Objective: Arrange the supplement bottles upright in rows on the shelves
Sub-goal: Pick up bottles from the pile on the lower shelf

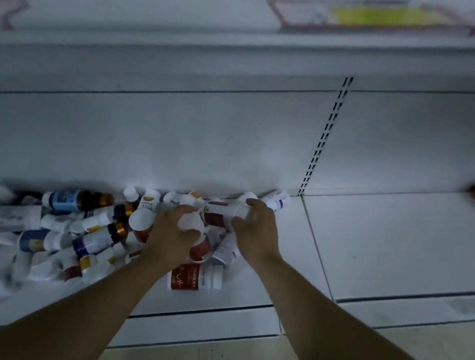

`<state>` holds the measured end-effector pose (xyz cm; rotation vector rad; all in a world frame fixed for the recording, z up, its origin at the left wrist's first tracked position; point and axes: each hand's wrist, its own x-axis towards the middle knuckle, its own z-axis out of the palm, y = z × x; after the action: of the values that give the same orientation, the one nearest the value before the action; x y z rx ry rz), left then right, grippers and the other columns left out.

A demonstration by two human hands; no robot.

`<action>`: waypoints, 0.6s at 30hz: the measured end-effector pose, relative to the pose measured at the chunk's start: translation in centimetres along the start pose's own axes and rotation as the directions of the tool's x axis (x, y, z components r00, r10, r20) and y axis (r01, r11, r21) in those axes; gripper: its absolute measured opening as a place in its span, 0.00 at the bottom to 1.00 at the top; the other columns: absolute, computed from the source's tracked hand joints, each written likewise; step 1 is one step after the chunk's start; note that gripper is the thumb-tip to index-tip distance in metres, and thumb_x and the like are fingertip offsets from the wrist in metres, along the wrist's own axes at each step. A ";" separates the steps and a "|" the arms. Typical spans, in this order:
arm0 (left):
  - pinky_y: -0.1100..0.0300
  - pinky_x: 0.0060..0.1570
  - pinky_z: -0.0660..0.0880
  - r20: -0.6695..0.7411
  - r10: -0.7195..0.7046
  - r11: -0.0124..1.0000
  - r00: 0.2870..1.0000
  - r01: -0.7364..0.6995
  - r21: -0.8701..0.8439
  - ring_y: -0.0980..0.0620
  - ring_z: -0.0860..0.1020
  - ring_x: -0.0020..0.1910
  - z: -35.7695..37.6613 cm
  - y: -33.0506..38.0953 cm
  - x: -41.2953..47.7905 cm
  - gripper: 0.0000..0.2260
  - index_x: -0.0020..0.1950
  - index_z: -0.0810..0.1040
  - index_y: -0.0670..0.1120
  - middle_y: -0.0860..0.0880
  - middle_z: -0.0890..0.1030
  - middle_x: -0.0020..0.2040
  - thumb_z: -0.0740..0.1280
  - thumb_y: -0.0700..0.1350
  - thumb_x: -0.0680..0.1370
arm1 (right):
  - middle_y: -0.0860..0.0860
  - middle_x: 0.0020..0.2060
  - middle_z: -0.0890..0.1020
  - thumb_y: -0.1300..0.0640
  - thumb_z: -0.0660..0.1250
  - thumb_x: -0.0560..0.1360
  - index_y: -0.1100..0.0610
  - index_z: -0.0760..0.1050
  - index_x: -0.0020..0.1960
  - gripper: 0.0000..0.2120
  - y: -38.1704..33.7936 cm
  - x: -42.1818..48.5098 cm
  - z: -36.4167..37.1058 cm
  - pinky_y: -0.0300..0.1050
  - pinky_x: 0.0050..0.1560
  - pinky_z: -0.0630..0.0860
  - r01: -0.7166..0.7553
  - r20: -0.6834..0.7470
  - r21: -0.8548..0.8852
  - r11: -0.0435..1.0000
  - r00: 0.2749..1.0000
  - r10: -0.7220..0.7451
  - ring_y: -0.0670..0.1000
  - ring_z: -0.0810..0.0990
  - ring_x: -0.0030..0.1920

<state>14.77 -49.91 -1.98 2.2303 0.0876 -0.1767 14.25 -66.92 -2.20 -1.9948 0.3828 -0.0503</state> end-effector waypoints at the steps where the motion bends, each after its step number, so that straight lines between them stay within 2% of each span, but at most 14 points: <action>1: 0.56 0.51 0.74 -0.034 -0.039 0.990 0.999 0.034 -0.133 0.49 0.73 0.56 -0.6 0.8 -0.3 0.18 0.61 0.73 0.53 0.46 0.73 0.63 0.68 0.39 0.74 | 0.46 0.53 0.74 0.58 0.66 0.72 0.53 0.70 0.65 0.21 -0.3 -0.4 -1.0 0.32 0.44 0.71 -0.028 -0.040 0.142 0.989 0.999 0.034 0.47 0.75 0.50; 3: 0.58 0.45 0.75 -0.036 -0.132 0.913 0.991 0.108 -0.393 0.51 0.76 0.51 -1.7 2.8 -1.3 0.15 0.52 0.76 0.58 0.49 0.76 0.58 0.68 0.38 0.74 | 0.47 0.52 0.77 0.60 0.68 0.71 0.51 0.71 0.60 0.18 -0.5 -1.5 -3.1 0.32 0.41 0.73 -0.059 -0.075 0.398 0.916 0.993 0.096 0.47 0.77 0.49; 4: 0.57 0.45 0.76 -0.016 -0.169 0.855 0.985 0.138 -0.499 0.51 0.77 0.50 -2.1 3.8 -1.9 0.16 0.50 0.76 0.60 0.49 0.77 0.56 0.68 0.38 0.74 | 0.50 0.52 0.78 0.60 0.69 0.70 0.52 0.72 0.58 0.18 -0.6 -2.0 -4.1 0.36 0.42 0.74 -0.074 -0.066 0.511 0.856 0.990 0.125 0.49 0.78 0.49; 6: 0.54 0.47 0.77 0.009 -0.207 0.734 0.978 0.162 -0.659 0.50 0.77 0.53 -2.4 5.7 -3.0 0.17 0.52 0.76 0.60 0.48 0.76 0.56 0.67 0.37 0.74 | 0.55 0.53 0.80 0.62 0.70 0.69 0.54 0.74 0.57 0.18 -0.6 -3.0 -5.6 0.46 0.47 0.76 -0.126 -0.010 0.672 0.730 0.984 0.179 0.54 0.79 0.51; 8: 0.54 0.48 0.77 0.037 -0.243 0.611 0.969 0.182 -0.770 0.46 0.78 0.54 -2.4 7.5 -4.2 0.15 0.58 0.75 0.53 0.46 0.76 0.58 0.67 0.37 0.75 | 0.54 0.52 0.80 0.63 0.69 0.71 0.51 0.74 0.56 0.16 -0.6 -3.7 -7.2 0.48 0.51 0.77 -0.184 0.040 0.751 0.634 0.971 0.234 0.54 0.80 0.52; 9: 0.53 0.49 0.76 0.065 -0.246 0.558 0.967 0.196 -0.806 0.45 0.78 0.55 -2.4 8.3 -4.8 0.14 0.59 0.75 0.48 0.43 0.78 0.58 0.66 0.38 0.76 | 0.54 0.51 0.81 0.64 0.68 0.72 0.51 0.74 0.57 0.16 -0.7 -4.0 -8.1 0.47 0.51 0.77 -0.203 0.055 0.777 0.595 0.965 0.258 0.53 0.80 0.52; 11: 0.49 0.55 0.75 0.129 -0.242 0.457 0.962 0.230 -0.859 0.41 0.78 0.57 -2.1 9.6 -6.2 0.13 0.61 0.75 0.40 0.38 0.79 0.59 0.65 0.41 0.77 | 0.55 0.51 0.81 0.64 0.67 0.73 0.56 0.73 0.59 0.15 -1.0 -4.5 -10.1 0.45 0.51 0.77 -0.226 0.094 0.824 0.519 0.959 0.269 0.55 0.81 0.52; 13: 0.45 0.57 0.75 0.220 -0.276 0.324 0.936 0.306 -0.895 0.41 0.78 0.58 -2.0 10.9 -7.7 0.18 0.63 0.74 0.40 0.37 0.79 0.59 0.64 0.48 0.77 | 0.58 0.52 0.81 0.61 0.65 0.75 0.63 0.74 0.60 0.15 -1.5 -5.2 -12.2 0.48 0.53 0.78 -0.251 0.155 0.852 0.459 0.959 0.236 0.57 0.80 0.54; 15: 0.44 0.51 0.78 0.340 -0.271 0.202 0.900 0.399 -0.894 0.41 0.80 0.54 -2.2 12.7 -9.4 0.24 0.60 0.75 0.41 0.38 0.81 0.55 0.63 0.59 0.75 | 0.60 0.54 0.81 0.54 0.64 0.76 0.62 0.76 0.61 0.16 -2.4 -6.4 -14.0 0.52 0.52 0.79 -0.326 0.255 0.855 0.403 0.941 0.222 0.59 0.81 0.55; 18: 0.46 0.38 0.80 0.362 -0.212 0.177 0.908 0.400 -0.899 0.43 0.83 0.43 -2.6 14.4 -11.5 0.30 0.55 0.77 0.41 0.40 0.84 0.46 0.59 0.66 0.73 | 0.62 0.54 0.82 0.46 0.62 0.77 0.63 0.79 0.58 0.22 -4.1 -9.3 -15.8 0.57 0.53 0.79 -0.381 0.356 0.858 0.345 0.925 0.135 0.62 0.80 0.56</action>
<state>5.51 -56.79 12.61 0.8500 0.4530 -0.3963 3.23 -76.45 9.70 -0.7535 0.3965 0.1479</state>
